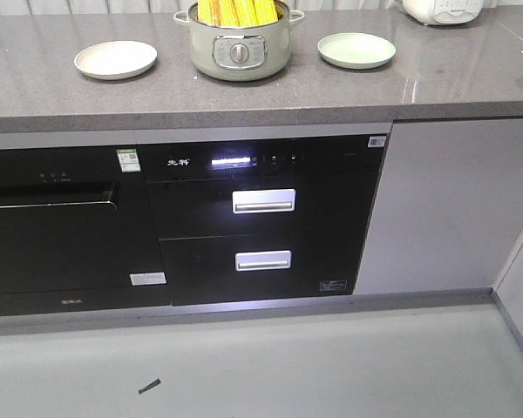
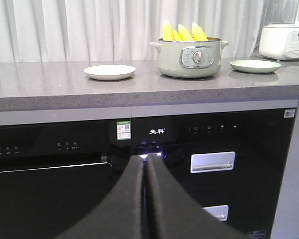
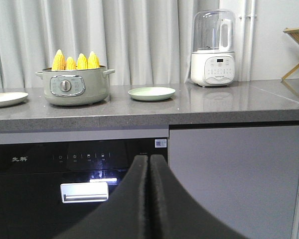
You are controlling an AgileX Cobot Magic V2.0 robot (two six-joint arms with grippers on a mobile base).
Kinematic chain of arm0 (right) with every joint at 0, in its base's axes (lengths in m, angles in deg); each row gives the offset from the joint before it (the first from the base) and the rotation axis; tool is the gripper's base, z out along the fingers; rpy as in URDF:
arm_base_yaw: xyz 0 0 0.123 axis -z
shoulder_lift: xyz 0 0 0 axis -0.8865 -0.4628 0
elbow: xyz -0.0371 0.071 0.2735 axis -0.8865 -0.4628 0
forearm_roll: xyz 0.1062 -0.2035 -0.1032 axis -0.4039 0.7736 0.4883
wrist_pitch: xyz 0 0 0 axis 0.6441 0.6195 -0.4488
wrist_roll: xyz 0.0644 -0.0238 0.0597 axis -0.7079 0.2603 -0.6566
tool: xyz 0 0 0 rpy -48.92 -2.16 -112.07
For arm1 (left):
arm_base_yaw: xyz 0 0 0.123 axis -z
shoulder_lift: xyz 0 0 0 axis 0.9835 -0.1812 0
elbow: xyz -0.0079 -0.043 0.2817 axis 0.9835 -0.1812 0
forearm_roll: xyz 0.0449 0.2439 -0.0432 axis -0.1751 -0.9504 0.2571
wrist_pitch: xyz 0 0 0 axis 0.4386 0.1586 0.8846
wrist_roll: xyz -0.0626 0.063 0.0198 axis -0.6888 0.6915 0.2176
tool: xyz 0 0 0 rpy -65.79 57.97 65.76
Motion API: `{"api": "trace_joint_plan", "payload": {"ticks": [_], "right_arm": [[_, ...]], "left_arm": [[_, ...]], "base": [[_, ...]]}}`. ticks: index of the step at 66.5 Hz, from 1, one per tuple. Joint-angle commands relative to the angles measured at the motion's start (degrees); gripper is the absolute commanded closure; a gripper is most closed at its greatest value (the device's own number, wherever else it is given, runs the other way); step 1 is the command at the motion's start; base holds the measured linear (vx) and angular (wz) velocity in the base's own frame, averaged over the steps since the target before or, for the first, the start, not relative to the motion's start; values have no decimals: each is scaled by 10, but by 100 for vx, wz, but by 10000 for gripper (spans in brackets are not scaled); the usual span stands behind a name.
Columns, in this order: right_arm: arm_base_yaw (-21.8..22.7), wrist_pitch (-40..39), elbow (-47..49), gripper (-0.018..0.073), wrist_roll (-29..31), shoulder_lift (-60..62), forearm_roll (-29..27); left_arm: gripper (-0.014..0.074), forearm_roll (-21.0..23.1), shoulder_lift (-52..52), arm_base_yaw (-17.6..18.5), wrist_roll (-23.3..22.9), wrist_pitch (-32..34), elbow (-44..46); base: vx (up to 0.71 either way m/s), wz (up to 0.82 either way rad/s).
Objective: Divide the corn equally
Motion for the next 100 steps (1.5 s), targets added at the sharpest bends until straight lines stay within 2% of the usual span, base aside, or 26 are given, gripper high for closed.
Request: {"api": "trace_joint_plan", "payload": {"ticks": [1,100], "right_arm": [[3,-43,-4,566,-1,0,5],[3,-43,-4,566,-1,0,5]], "left_arm": [[603,2,9,-1,-4,46,-8],[603,2,9,-1,-4,46,-8]], "base": [[23,1],[24,3]]}}
